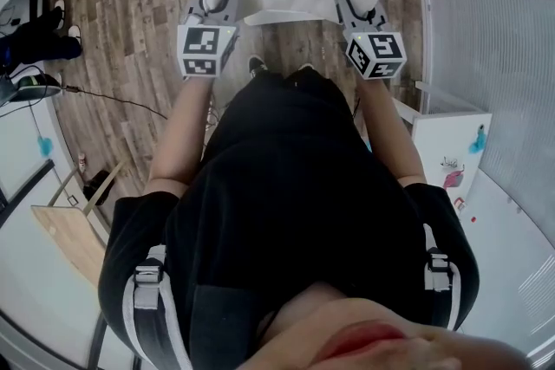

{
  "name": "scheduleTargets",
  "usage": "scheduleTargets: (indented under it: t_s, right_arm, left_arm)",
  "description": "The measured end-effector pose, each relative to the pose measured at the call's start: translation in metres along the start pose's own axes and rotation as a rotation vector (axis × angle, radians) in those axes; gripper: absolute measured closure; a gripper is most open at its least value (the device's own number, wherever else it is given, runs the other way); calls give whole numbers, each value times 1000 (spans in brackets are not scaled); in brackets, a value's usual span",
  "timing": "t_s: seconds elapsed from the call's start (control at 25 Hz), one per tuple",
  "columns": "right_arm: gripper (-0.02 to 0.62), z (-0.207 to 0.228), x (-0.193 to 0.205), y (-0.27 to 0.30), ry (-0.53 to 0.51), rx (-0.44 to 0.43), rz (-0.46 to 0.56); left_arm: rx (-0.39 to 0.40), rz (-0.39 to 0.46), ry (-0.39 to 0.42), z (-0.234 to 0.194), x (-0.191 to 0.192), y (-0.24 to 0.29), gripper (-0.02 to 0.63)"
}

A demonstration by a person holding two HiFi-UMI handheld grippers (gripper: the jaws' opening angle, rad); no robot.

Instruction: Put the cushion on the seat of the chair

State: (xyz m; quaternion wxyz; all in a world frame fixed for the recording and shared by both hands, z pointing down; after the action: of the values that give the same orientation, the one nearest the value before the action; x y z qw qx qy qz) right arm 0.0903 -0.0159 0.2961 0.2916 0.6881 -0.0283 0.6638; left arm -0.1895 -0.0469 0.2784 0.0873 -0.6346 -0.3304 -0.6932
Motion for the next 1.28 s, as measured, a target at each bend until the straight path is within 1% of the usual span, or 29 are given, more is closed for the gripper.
scheduleTargets:
  t_s: [0.12,0.16,0.28,0.36,0.6,0.88,1.0,1.12,1.28]
  right_arm:
    - [540,21,21,4,3,5,-6]
    - [540,26,22,6,5,4,-9]
    - [540,37,8,14,8,-7,-17]
    - [540,53,7,21,14,-21,-23]
    - [540,92,8,61,3,-84,-60]
    - [540,147,48,107,48,-152,-131]
    - [540,170,67,123,67,-173,-163]
    - [540,184,86,142,82,-191,-194]
    - [540,190,111,170,90,-215,-238]
  left_arm:
    - [9,-9,2,12,16,24,555]
    - [9,-13,1,12,16,30,555]
    - [1,-22,-2,8,2,40,555]
    - [-9,-33,-3,11,-4,54,555]
    - [-57,-79,-31,4,-1,93,554]
    - [-102,-195,-41,8,26,165,554]
    - [-114,-240,-58,14,40,195,554]
    - [-132,-279,-79,13,56,216,554]
    - [-150,-326,-99,1,86,238,552]
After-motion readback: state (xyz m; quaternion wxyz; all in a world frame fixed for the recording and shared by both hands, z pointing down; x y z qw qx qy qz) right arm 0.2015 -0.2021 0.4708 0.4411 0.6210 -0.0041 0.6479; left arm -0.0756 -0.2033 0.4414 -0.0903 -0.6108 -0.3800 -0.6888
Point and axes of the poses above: the fingertips, and each gripper's own axes: y forward along the fingers, z to its right, x out of its underside, the point moved 8 cm from there along -y, backward along the fingers, and after that the axes turned 2 degrees about -y, right-handed, at the moved point
